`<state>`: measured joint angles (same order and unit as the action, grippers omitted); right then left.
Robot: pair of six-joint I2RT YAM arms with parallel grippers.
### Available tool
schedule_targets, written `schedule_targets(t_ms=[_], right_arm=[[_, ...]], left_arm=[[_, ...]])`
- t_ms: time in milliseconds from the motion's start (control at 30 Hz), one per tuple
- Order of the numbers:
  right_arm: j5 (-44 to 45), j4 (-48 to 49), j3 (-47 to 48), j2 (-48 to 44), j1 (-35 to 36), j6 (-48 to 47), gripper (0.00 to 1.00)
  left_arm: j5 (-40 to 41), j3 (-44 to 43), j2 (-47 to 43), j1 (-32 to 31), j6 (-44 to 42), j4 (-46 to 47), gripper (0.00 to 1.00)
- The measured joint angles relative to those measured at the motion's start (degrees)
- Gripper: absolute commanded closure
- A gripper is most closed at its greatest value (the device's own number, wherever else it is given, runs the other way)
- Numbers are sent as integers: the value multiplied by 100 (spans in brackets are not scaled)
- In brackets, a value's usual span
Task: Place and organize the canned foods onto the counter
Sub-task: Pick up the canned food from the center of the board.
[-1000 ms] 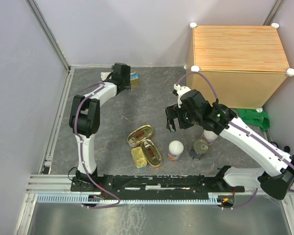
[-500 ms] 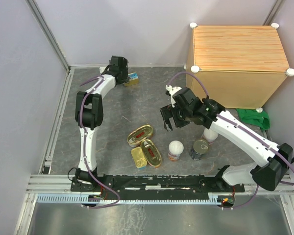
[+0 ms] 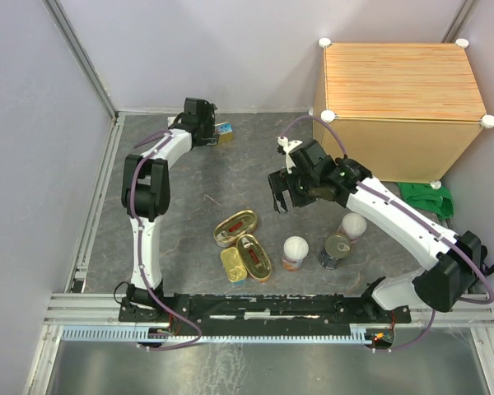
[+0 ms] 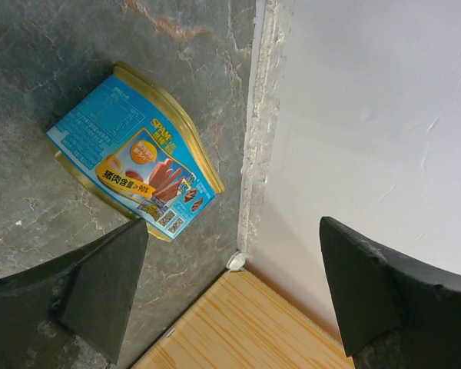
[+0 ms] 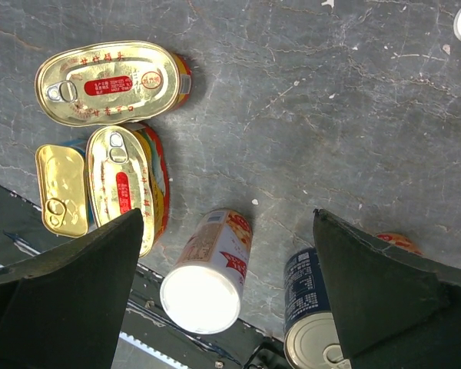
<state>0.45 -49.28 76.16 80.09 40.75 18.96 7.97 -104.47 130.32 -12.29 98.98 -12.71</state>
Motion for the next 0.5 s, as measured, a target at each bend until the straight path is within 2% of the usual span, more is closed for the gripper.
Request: schedule_targets(t_ms=[500], right_arm=[[-236,212,94,251,-87,-48,1]], left_arm=[[-234,476,-107,-50,0,-70,1]])
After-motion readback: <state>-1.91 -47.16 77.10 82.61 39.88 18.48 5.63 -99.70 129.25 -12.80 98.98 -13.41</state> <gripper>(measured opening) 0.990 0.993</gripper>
